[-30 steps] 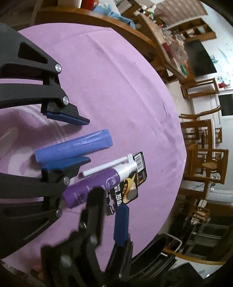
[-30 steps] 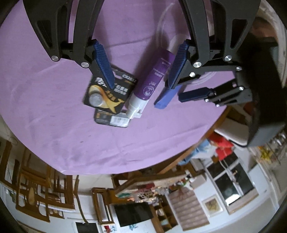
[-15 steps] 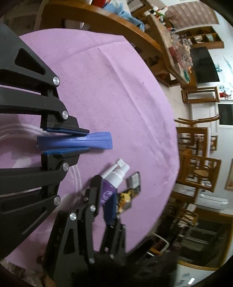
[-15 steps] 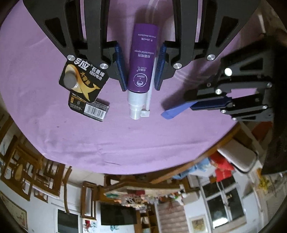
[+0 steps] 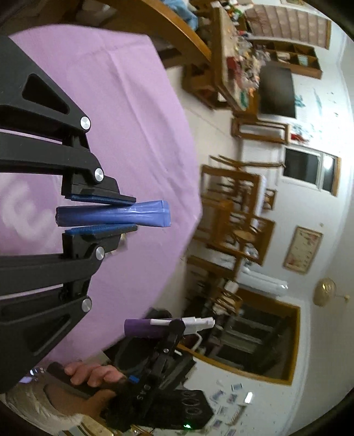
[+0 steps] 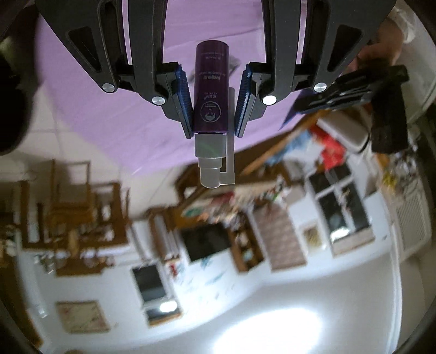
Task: Collect trash
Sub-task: 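Carry the blue tube and purple spray over the bin and open both tools, then grasp the small battery card with the left tool while the right tool grasps the gold battery card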
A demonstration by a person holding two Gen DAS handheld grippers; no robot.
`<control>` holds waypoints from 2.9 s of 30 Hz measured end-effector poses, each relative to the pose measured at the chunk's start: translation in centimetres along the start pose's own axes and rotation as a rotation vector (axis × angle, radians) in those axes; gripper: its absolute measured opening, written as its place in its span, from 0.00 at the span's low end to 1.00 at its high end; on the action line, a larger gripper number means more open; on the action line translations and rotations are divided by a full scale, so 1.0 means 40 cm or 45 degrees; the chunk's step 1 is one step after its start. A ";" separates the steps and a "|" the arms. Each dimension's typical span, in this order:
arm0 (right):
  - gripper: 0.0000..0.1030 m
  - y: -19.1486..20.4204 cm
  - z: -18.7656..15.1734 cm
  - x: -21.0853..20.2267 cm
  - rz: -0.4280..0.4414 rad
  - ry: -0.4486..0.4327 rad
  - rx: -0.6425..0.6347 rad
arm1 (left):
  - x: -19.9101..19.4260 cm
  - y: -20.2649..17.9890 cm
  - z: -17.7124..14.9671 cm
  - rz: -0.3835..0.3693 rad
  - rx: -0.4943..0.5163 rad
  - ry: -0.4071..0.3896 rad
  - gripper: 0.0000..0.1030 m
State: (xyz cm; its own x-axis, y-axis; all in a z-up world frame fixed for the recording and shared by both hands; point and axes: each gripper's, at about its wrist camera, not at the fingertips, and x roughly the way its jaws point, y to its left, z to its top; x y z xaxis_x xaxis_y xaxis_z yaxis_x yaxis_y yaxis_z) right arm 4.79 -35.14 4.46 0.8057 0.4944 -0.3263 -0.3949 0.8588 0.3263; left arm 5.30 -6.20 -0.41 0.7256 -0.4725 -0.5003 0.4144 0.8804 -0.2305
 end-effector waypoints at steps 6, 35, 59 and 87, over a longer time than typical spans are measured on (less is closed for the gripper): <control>0.30 -0.190 0.043 -0.193 -0.140 -0.175 0.051 | 0.072 -0.204 0.051 -0.163 0.115 -0.059 0.13; 0.30 -0.858 -0.084 -0.575 -0.559 -0.350 0.373 | 0.481 -0.755 0.028 -0.540 0.373 0.075 0.14; 0.77 -0.862 -0.139 -0.495 -0.578 -0.384 0.423 | 0.481 -0.798 0.041 -0.413 0.423 0.024 0.90; 0.84 -0.489 -0.150 -0.173 -0.338 0.078 0.231 | 0.350 -0.247 0.041 0.161 0.222 0.267 0.95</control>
State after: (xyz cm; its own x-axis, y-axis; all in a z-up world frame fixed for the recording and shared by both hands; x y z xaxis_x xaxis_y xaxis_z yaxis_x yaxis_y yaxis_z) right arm 4.28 -54.55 -5.00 0.8398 0.2685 -0.4719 -0.0851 0.9235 0.3740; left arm 12.28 -21.60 -3.76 0.6560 -0.3248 -0.6814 0.4289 0.9032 -0.0176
